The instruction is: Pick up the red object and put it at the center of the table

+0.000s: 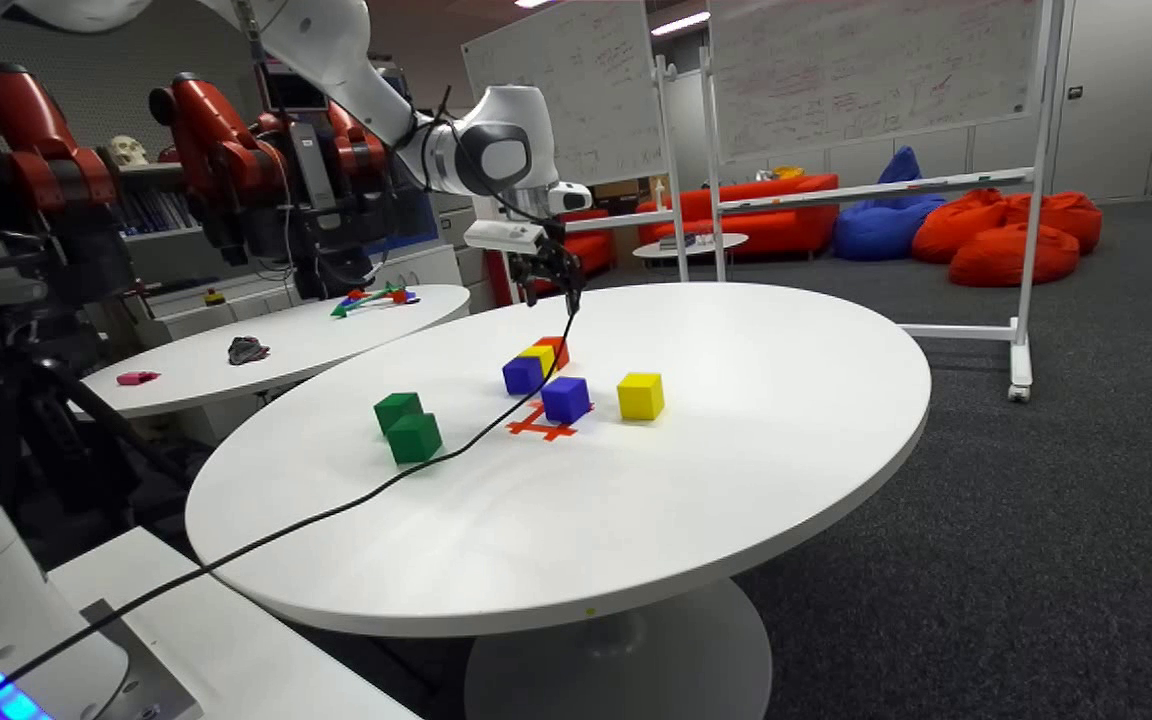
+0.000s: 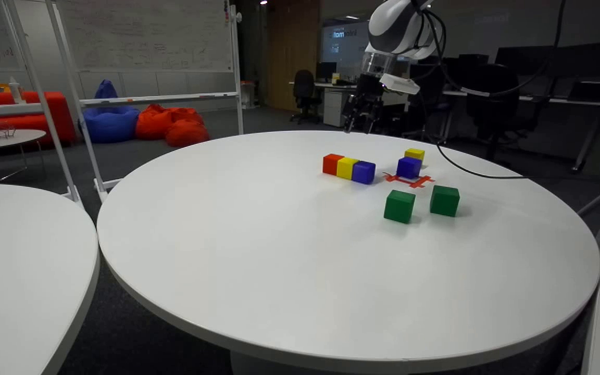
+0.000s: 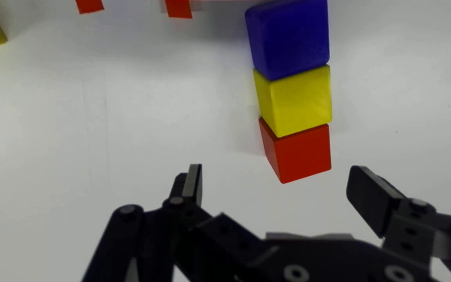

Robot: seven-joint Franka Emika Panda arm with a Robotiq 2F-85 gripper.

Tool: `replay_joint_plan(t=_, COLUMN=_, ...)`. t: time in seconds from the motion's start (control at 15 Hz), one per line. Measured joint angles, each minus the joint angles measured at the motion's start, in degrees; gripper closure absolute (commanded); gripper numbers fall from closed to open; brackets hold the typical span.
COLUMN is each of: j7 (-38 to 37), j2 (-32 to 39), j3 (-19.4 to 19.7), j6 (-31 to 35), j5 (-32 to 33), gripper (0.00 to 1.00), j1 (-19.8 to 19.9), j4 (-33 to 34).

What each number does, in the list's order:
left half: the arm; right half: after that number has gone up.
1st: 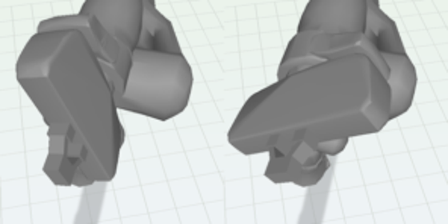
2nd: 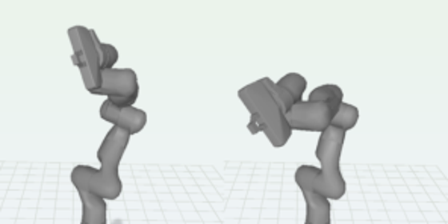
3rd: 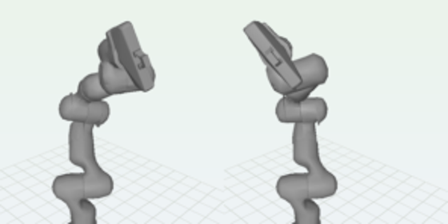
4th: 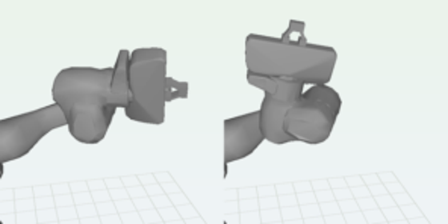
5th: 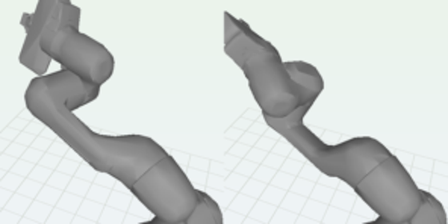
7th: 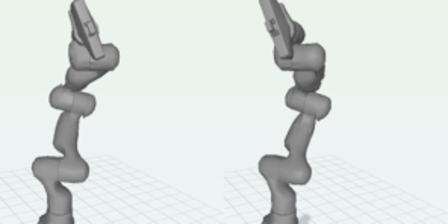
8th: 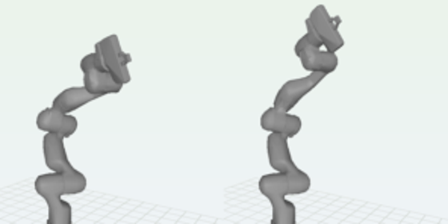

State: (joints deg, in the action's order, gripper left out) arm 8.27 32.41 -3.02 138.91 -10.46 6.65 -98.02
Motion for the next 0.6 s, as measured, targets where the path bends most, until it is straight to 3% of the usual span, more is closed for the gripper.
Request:
replay_joint_plan(t=0.13, j7=-0.5, j2=0.0, j3=0.5, j6=-2.7, j5=0.0, gripper=0.0, j1=0.0, j4=1.2)
replay_joint_plan(t=0.6, j7=-0.5, j2=0.1, j3=0.5, j6=-2.9, j5=0.0, gripper=0.0, j1=0.0, j4=1.3)
